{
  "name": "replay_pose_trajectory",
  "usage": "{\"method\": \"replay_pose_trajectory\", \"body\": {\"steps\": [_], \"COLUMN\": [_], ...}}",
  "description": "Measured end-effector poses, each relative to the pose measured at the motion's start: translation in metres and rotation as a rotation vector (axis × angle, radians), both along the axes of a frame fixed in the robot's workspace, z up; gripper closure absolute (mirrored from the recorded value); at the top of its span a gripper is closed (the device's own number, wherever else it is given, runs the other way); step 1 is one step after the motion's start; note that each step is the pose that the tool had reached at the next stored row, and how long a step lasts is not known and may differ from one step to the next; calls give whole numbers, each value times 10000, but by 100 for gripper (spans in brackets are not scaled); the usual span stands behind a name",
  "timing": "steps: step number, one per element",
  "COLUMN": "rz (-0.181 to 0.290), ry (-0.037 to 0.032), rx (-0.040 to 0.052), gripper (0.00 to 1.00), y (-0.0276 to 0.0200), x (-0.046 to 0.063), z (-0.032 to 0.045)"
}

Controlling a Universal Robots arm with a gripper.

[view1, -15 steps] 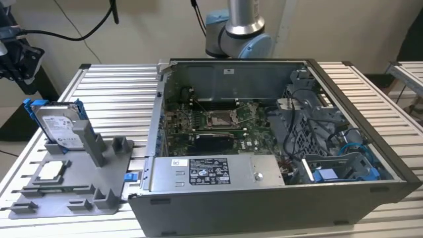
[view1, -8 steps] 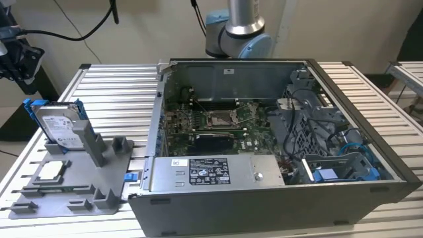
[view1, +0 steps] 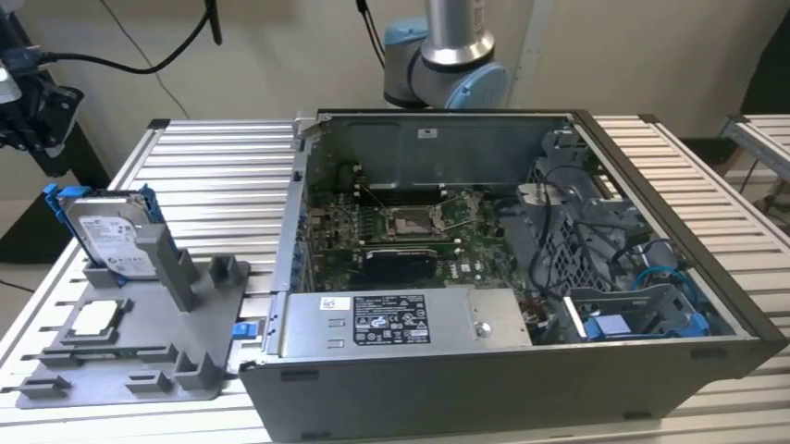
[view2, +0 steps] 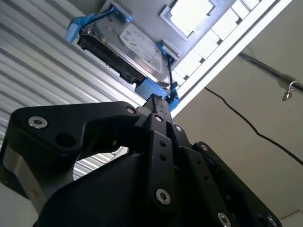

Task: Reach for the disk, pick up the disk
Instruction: 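Pick up the disk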

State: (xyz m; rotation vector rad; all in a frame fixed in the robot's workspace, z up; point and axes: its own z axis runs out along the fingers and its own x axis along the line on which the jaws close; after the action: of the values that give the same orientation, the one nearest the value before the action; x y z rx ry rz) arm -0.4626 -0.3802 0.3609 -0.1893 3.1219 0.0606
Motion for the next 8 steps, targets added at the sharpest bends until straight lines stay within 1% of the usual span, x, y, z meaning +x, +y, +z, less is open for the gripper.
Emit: {"method": "replay_pose_trajectory", "body": {"steps": [2,3,4,5,8], "rz": [638,1284,1639,1913,2214], "ry": [-2,-3,-2,-2,-3], "rx": [0,0,0,0,0], "gripper": [100,100,100,100,100], "y": [0,0,0,0,0], "x": [0,4,15,33,52], "z": [0,0,0,0,0]}}
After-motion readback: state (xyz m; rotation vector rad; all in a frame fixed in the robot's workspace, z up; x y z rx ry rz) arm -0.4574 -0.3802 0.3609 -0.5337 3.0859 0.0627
